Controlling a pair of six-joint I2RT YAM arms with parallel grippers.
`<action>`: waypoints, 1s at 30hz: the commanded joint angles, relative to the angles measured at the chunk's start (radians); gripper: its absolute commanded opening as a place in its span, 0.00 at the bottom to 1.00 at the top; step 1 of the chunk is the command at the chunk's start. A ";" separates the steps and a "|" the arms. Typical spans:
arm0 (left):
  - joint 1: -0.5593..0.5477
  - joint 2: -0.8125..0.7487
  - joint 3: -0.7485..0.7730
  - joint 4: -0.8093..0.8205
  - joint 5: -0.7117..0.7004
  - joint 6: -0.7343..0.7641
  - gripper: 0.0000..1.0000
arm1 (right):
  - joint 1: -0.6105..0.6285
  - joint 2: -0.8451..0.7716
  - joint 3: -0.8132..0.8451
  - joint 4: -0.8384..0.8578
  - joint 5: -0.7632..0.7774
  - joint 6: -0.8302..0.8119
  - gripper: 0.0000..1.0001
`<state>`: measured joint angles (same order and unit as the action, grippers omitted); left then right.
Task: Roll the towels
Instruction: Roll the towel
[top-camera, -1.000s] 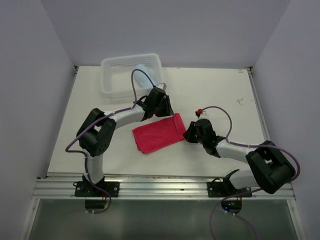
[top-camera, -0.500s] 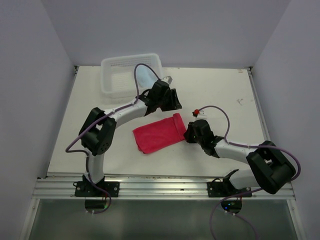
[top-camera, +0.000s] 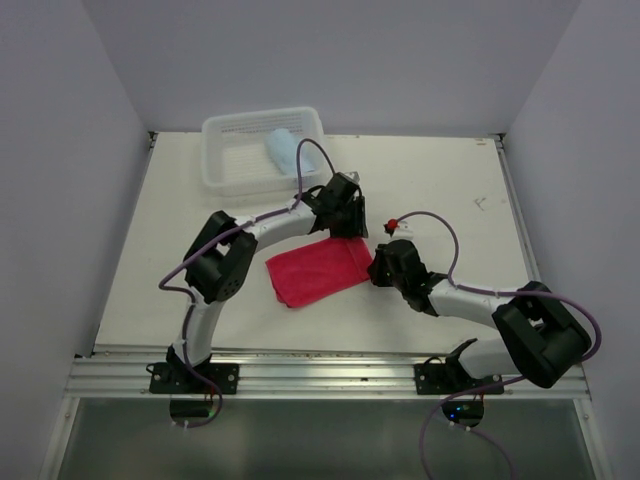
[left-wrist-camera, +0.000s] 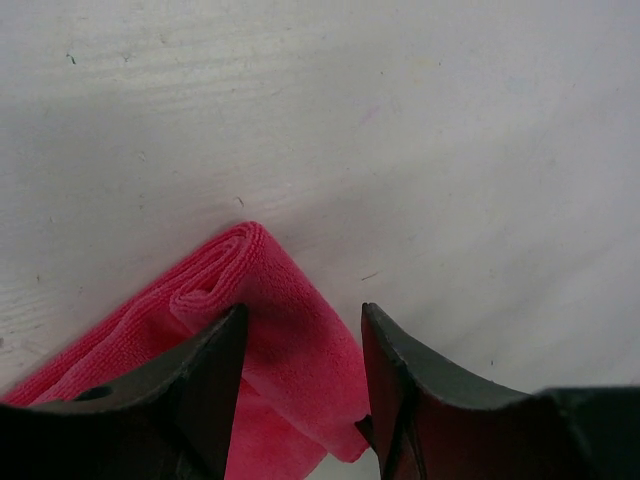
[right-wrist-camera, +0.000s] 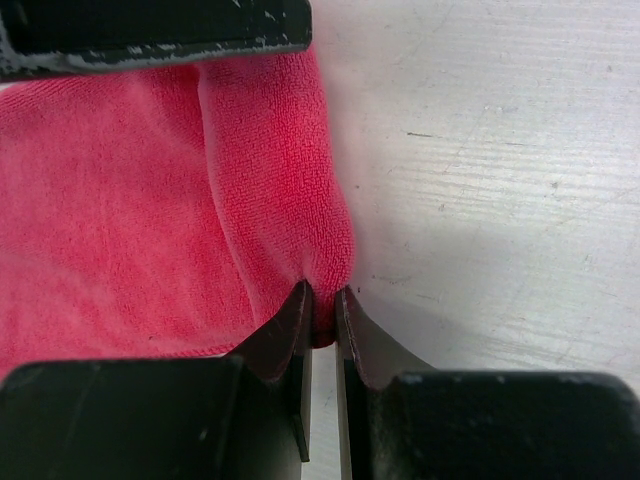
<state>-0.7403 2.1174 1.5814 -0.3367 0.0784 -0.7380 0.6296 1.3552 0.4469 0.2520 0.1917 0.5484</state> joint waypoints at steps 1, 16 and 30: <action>-0.007 0.001 0.061 -0.050 -0.054 0.032 0.54 | 0.007 0.018 0.026 -0.008 0.035 -0.018 0.00; -0.024 0.121 0.172 -0.216 -0.173 0.072 0.55 | 0.045 0.016 0.010 0.010 0.080 -0.051 0.00; -0.064 0.257 0.273 -0.400 -0.282 0.088 0.44 | 0.114 0.019 -0.007 0.066 0.161 -0.090 0.00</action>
<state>-0.8005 2.2883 1.8595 -0.6125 -0.1490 -0.6762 0.7235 1.3689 0.4469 0.2825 0.3046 0.4873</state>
